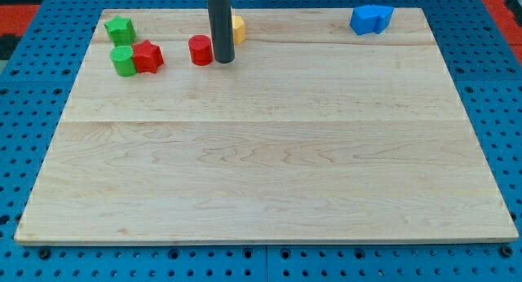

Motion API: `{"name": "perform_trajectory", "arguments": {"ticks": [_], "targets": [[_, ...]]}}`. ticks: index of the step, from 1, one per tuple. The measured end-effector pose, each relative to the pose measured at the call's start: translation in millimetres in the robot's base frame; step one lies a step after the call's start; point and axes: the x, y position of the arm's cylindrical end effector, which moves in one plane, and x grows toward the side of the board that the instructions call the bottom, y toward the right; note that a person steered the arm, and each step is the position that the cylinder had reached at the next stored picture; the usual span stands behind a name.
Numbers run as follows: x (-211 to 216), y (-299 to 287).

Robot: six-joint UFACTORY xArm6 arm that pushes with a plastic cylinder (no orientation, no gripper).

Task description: Push the red blocks towards the center of the board

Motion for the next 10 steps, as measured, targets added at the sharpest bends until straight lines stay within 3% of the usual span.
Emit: {"name": "perform_trajectory", "arguments": {"ticks": [1,2,4,6,7,10], "targets": [[-27.2,-1.1],[-27.8,-54.2],[-24.8,-89.4],[-36.0,-168.2],[-7.9,-148.7],[34.1,0.1]]}}
